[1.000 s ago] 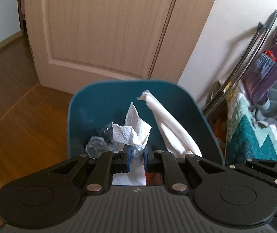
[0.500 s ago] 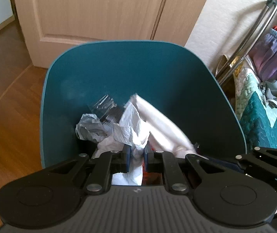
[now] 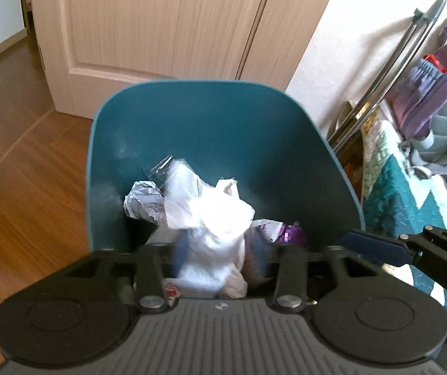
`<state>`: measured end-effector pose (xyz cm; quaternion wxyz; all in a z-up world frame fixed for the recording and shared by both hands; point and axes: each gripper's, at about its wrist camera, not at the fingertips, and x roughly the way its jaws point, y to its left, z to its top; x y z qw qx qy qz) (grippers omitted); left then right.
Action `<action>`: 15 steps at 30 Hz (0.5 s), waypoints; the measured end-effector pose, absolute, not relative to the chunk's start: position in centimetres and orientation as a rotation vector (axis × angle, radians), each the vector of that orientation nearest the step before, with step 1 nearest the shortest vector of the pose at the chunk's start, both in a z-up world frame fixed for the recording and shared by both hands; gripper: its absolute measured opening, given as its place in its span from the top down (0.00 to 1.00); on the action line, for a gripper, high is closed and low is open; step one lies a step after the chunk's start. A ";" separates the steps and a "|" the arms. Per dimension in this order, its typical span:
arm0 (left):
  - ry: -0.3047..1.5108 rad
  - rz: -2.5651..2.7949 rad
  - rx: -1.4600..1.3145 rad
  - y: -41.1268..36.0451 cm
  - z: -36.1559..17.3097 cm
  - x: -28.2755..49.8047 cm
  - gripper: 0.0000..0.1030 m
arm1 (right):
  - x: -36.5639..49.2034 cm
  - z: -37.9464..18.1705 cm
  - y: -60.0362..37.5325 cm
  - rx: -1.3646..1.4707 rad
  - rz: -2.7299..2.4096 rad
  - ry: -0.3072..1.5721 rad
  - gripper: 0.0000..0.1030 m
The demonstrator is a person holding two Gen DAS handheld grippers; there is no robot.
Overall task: Collect trash
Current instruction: 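Open both tools to drop the napkin and bag into the wastebasket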
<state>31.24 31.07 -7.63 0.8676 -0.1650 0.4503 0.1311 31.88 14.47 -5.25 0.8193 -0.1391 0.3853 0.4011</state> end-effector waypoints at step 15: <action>0.787 0.226 -0.294 28.0 -0.7 24.3 0.33 | 27.2 1.0 7.5 -0.171 0.849 0.665 0.45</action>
